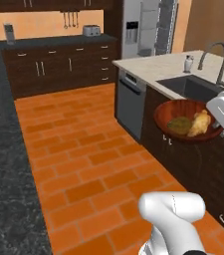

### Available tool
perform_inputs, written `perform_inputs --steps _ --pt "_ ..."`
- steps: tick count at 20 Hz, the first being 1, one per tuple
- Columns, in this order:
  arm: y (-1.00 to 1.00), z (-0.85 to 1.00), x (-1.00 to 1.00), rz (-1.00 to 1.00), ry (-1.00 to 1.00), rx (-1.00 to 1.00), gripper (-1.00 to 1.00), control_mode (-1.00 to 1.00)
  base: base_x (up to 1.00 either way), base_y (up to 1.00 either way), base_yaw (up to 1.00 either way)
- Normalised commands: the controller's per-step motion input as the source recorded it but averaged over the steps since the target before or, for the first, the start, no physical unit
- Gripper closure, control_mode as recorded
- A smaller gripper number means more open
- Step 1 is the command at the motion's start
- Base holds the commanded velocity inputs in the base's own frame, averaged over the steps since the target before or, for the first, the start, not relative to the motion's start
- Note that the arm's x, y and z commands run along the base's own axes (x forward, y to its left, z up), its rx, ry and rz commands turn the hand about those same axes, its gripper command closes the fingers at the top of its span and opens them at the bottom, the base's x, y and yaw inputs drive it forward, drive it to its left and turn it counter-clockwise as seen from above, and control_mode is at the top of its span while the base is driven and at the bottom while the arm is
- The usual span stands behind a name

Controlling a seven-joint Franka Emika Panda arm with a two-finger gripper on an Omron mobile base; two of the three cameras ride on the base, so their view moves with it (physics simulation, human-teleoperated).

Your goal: Pick the chicken drumstick and avocado from their plates and place them in the bowl. Then put the bowl in the fridge.

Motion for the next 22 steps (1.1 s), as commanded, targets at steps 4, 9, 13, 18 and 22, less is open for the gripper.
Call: perform_inputs --steps 4,9,13,18,22 --pt "0.00 0.00 0.00 0.00 0.00 0.00 1.00 1.00 1.00 0.19 -0.03" --pt "0.00 0.00 0.00 0.00 0.00 0.00 1.00 1.00 1.00 0.05 0.00" --pt "0.00 0.00 0.00 0.00 0.00 0.00 1.00 1.00 1.00 0.04 -0.01" --pt "0.00 0.00 0.00 0.00 0.00 0.00 1.00 1.00 1.00 0.00 0.00" --pt "0.00 0.00 0.00 0.00 0.00 0.00 1.00 1.00 1.00 0.00 0.00"
